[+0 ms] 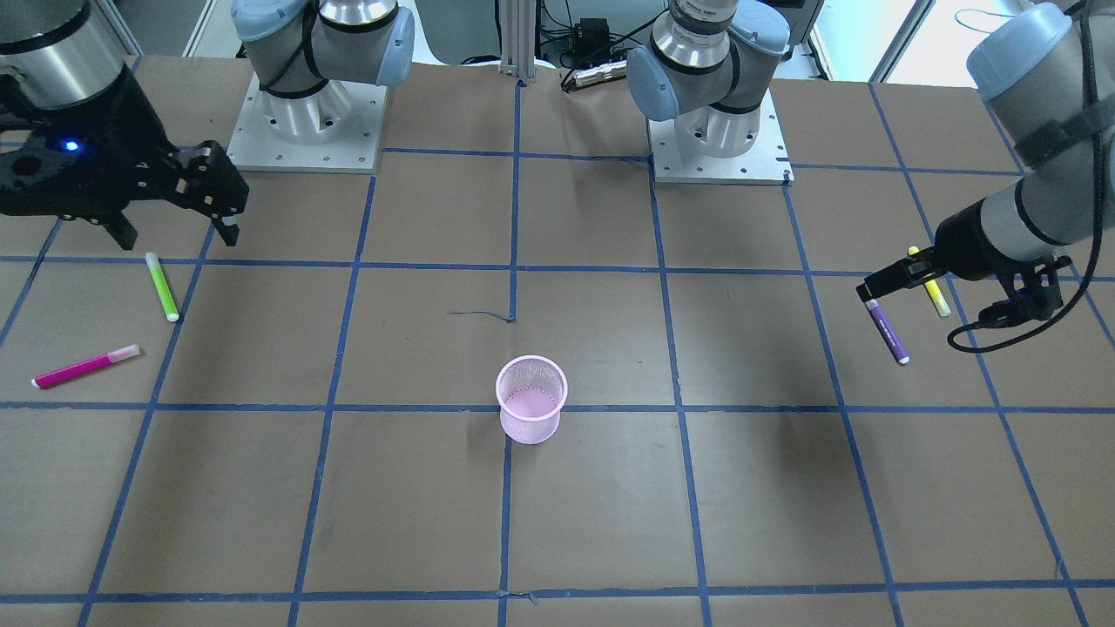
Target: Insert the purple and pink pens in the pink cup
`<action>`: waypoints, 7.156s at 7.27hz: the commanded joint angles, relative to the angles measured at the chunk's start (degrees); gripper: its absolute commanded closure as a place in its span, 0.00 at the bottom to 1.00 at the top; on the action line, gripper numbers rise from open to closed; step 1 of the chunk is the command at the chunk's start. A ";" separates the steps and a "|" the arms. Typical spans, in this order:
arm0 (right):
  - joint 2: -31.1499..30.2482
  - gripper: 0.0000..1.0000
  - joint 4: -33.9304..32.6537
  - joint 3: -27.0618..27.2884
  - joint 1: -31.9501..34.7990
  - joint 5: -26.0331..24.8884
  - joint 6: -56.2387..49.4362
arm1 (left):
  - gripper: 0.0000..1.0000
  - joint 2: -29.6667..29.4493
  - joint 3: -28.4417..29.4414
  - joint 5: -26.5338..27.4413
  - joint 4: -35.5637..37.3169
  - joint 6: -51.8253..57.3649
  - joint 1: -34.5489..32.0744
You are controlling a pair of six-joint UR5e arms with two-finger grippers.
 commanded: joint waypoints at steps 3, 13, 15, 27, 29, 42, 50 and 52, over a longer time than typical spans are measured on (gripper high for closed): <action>0.33 0.00 3.33 0.24 -20.12 -0.08 -49.44 | 0.00 -9.18 -3.67 0.71 6.00 -2.82 7.89; 33.11 0.00 -1.33 0.33 -36.63 13.33 -154.30 | 0.21 -20.63 2.57 5.55 8.46 5.69 7.72; 33.99 0.01 -1.25 0.24 -36.63 11.63 -154.45 | 0.49 -21.15 2.57 5.54 8.28 5.69 7.63; 25.08 1.00 -2.30 -0.63 -36.80 10.30 -138.26 | 1.00 -13.43 8.81 5.19 2.39 4.55 0.26; 13.49 1.00 0.14 -0.29 -31.22 10.30 -123.16 | 1.00 -12.11 8.64 5.11 2.39 3.77 -1.24; 23.08 0.99 -7.22 -6.77 33.86 -12.34 -23.27 | 1.00 -5.95 6.79 0.62 3.18 -0.27 -5.73; 26.61 0.00 -11.26 -9.07 34.83 -14.48 -20.94 | 1.00 -4.29 6.88 -0.70 4.85 -1.07 -8.27; 25.57 0.00 -9.78 -11.87 31.77 -14.31 -20.94 | 1.00 -3.84 6.88 -0.70 4.85 -3.18 -9.06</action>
